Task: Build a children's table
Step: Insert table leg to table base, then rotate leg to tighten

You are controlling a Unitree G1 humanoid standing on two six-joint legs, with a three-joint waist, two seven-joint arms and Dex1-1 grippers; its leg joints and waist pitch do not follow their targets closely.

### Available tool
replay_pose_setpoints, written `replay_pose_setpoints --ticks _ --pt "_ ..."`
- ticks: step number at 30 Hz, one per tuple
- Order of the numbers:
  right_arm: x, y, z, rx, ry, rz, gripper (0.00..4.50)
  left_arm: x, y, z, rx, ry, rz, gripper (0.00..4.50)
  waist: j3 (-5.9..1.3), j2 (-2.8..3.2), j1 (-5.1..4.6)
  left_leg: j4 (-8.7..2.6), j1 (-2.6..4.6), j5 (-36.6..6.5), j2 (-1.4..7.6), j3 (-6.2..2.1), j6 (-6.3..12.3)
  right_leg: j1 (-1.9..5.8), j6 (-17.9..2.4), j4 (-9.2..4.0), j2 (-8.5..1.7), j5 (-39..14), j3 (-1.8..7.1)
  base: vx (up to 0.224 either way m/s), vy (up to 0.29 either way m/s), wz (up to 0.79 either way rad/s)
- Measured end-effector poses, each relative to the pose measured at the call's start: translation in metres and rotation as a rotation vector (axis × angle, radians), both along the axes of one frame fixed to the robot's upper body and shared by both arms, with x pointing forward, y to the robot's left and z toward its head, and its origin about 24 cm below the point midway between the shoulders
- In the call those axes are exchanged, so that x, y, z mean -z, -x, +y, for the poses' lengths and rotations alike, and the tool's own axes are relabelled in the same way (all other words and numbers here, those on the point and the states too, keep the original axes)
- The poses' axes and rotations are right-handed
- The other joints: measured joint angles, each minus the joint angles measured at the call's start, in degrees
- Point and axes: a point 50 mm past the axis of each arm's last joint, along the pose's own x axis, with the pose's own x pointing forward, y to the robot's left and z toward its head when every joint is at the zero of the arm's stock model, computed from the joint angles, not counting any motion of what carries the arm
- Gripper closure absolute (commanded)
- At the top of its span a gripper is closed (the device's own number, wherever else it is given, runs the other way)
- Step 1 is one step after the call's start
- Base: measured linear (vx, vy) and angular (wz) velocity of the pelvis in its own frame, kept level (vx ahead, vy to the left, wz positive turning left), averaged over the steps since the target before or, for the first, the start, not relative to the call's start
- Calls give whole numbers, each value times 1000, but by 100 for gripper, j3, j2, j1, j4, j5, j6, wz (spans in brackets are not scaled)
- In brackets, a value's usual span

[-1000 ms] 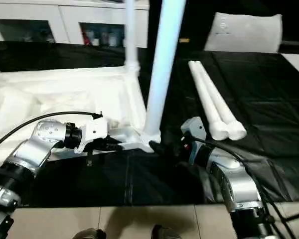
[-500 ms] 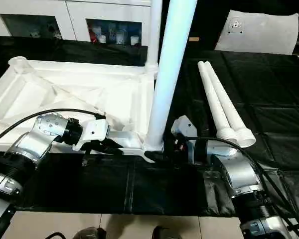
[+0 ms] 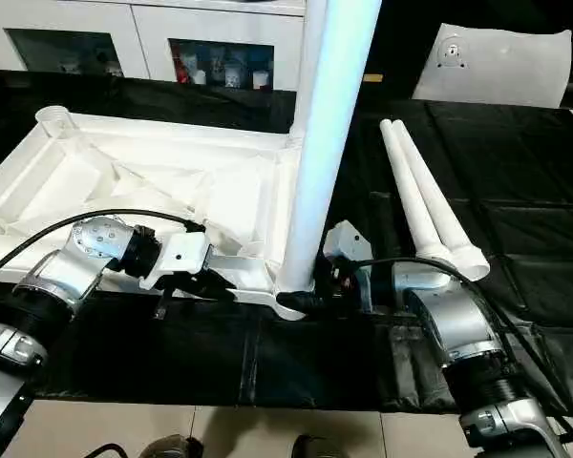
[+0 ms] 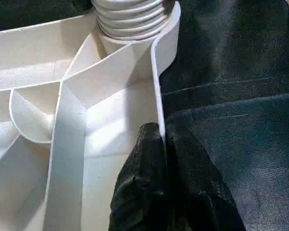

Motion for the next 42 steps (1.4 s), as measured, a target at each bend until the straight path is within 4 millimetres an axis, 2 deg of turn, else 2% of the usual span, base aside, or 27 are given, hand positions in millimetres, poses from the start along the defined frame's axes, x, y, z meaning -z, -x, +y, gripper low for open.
replay_pose_setpoints --ticks 4,9,12,14,16,22,24,25,27,31,32,36,39,42 --pt "1 0 1 25 -16 19 175 0 -1 0 -27 4 13 450 0 1 -1 0 6 0 2 0 -1 3 0 3 1 0 0 0 0 0" --pt "11 2 9 207 -97 49 175 2 -4 -4 -164 38 37 450 0 1 -35 -2 29 14 3 0 -30 23 18 1 1 -7 1 0 0 0" --pt "19 -2 16 441 -162 43 176 6 -6 -12 -315 84 36 450 -1 2 -106 -1 31 19 2 0 -37 27 38 -15 1 -19 2 0 0 0" --pt "22 -7 21 622 -187 27 176 9 -8 -26 -406 117 35 450 -5 12 -186 3 30 19 -1 -1 -36 32 42 -44 -1 -21 1 0 0 0" --pt "22 -13 22 752 -192 16 176 13 -7 -39 -470 150 41 450 -6 12 -225 7 29 20 -9 -2 -34 32 46 -61 -6 -24 1 0 0 0" --pt "18 -32 41 1009 -177 24 176 15 -10 -62 -635 168 21 450 -5 14 -365 6 21 19 -48 -19 -31 25 63 -80 -40 -34 -13 0 0 0" --pt "17 -36 43 1029 -164 15 176 14 -11 -65 -661 173 10 450 -5 14 -397 0 15 19 -52 -20 -30 26 65 -101 -50 -35 -26 0 0 0" --pt "17 -37 43 1029 -164 11 141 14 -11 -65 -665 171 9 450 -6 14 -408 -5 14 18 -54 -20 -29 28 65 -119 -54 -35 -31 0 0 0" --pt "17 -37 42 1030 -166 3 106 14 -11 -65 -664 171 7 450 -6 14 -416 -10 9 19 -57 -18 -28 30 65 -139 -57 -35 -30 0 0 0" --pt "19 -33 42 1001 -187 -2 83 13 -11 -63 -655 163 -9 450 -6 13 -418 -10 5 21 -66 -9 -20 29 64 -142 -70 -34 -25 0 0 0" --pt "20 -30 40 982 -202 2 61 12 -11 -60 -651 160 -19 450 -6 13 -426 -10 4 21 -65 -9 -20 27 64 -142 -69 -33 -25 0 0 0" --pt "25 -18 35 856 -217 4 31 10 -14 -48 -653 145 -52 450 -6 13 -485 -12 1 24 -59 -9 -16 17 61 -141 -66 -9 -29 0 0 0" --pt "28 -11 30 771 -212 16 6 8 -14 -42 -621 141 -62 450 -6 13 -483 -12 -5 28 -59 -9 -10 9 73 -139 -67 79 -27 0 0 0" --pt "21 -10 18 696 -207 -10 3 5 -12 -33 -566 145 -61 450 -6 14 -449 -19 -26 28 -53 -9 -12 -25 74 -113 -65 106 -31 0 0 0"
